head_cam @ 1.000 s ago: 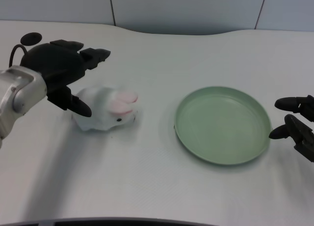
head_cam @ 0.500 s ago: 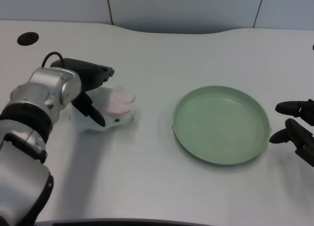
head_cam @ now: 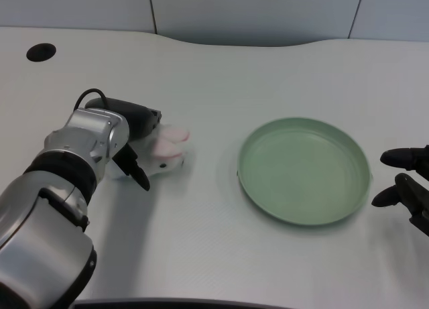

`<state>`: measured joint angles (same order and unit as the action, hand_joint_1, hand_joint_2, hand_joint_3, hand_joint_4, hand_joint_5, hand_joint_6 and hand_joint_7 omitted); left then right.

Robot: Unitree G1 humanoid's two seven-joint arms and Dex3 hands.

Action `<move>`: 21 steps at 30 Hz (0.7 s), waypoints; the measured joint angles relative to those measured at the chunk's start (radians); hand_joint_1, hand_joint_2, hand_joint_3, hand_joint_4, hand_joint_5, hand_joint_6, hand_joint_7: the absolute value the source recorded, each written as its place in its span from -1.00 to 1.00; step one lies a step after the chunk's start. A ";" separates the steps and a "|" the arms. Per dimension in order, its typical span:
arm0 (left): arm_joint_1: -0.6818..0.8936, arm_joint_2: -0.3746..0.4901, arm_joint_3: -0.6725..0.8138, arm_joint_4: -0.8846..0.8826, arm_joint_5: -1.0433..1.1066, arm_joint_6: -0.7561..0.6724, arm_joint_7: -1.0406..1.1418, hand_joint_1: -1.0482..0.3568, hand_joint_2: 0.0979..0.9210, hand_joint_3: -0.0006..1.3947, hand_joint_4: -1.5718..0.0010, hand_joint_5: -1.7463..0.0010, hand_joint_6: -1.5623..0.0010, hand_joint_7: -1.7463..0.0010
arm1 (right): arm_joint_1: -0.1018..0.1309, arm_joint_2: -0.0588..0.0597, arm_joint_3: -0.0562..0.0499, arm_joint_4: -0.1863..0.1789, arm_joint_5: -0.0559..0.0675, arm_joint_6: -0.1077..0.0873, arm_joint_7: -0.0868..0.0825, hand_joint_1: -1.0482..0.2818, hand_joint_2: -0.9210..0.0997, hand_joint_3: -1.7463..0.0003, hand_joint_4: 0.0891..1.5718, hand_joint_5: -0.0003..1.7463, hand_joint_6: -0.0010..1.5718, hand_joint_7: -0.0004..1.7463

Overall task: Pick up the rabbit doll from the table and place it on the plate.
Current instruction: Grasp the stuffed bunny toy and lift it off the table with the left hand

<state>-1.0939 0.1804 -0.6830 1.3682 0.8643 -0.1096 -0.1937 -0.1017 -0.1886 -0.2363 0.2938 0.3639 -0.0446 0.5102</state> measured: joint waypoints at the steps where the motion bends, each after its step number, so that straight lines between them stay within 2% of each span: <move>1: 0.000 0.000 -0.012 0.001 0.008 0.001 0.008 -0.91 0.69 -1.00 1.00 1.00 1.00 1.00 | 0.002 0.000 0.000 -0.005 0.000 0.000 -0.001 0.10 -1.00 0.35 -0.76 0.78 -0.64 0.25; 3: 0.001 -0.003 -0.018 0.001 0.015 0.007 0.011 -0.79 0.66 -1.00 1.00 1.00 0.99 1.00 | 0.004 0.000 0.000 -0.006 0.000 -0.001 -0.001 0.13 -1.00 0.34 -0.76 0.78 -0.64 0.26; 5: 0.007 -0.009 0.002 0.002 -0.014 0.027 0.010 -0.67 0.52 -1.00 0.97 0.98 0.91 0.96 | 0.007 0.000 0.000 -0.006 0.000 -0.003 0.000 0.12 -1.00 0.35 -0.76 0.78 -0.64 0.26; 9: 0.028 -0.011 -0.012 0.001 -0.010 0.017 0.063 -0.51 0.54 -0.99 0.72 0.90 0.70 0.94 | 0.014 0.000 0.000 -0.010 0.000 -0.004 -0.002 0.11 -1.00 0.35 -0.76 0.79 -0.64 0.27; 12: 0.037 -0.011 -0.041 0.002 0.019 0.011 0.151 -0.19 0.61 -0.99 0.47 0.80 0.39 0.89 | 0.020 -0.001 0.000 -0.021 0.000 -0.003 -0.003 0.13 -1.00 0.34 -0.77 0.79 -0.65 0.27; 14: 0.046 -0.011 -0.059 0.002 0.033 0.009 0.215 -0.13 0.63 -0.98 0.42 0.79 0.29 0.87 | 0.021 -0.001 0.000 -0.023 0.000 -0.003 -0.002 0.13 -1.00 0.34 -0.77 0.79 -0.65 0.28; 16: 0.056 -0.011 -0.064 0.003 0.037 -0.003 0.260 -0.08 0.81 -0.97 0.32 0.70 0.16 0.81 | 0.023 -0.001 -0.001 -0.023 0.001 -0.003 -0.002 0.14 -1.00 0.35 -0.77 0.79 -0.65 0.28; 17: 0.058 -0.011 -0.064 0.003 0.036 -0.012 0.278 -0.06 0.86 -0.98 0.30 0.58 0.12 0.72 | 0.025 -0.001 -0.001 -0.024 0.001 -0.003 -0.002 0.13 -1.00 0.35 -0.77 0.80 -0.66 0.28; 18: 0.059 -0.011 -0.063 0.003 0.036 -0.021 0.295 -0.04 0.88 -0.99 0.34 0.46 0.15 0.60 | 0.027 -0.001 -0.001 -0.025 0.002 -0.003 -0.002 0.13 -1.00 0.35 -0.77 0.80 -0.66 0.28; 20: 0.061 -0.008 -0.061 0.004 0.034 -0.044 0.340 0.02 0.97 -0.98 0.46 -0.10 0.32 0.13 | 0.028 -0.001 -0.001 -0.026 0.002 -0.003 -0.001 0.10 -1.00 0.36 -0.75 0.80 -0.66 0.29; 21: 0.062 -0.006 -0.059 0.005 0.033 -0.055 0.361 0.03 0.98 -0.97 0.48 -0.21 0.36 0.04 | 0.028 -0.001 -0.001 -0.027 0.002 -0.003 -0.001 0.10 -1.00 0.36 -0.74 0.79 -0.66 0.29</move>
<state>-1.0321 0.1741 -0.7415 1.3730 0.8973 -0.1648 0.1671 -0.0736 -0.1898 -0.2374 0.2672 0.3663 -0.0481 0.5094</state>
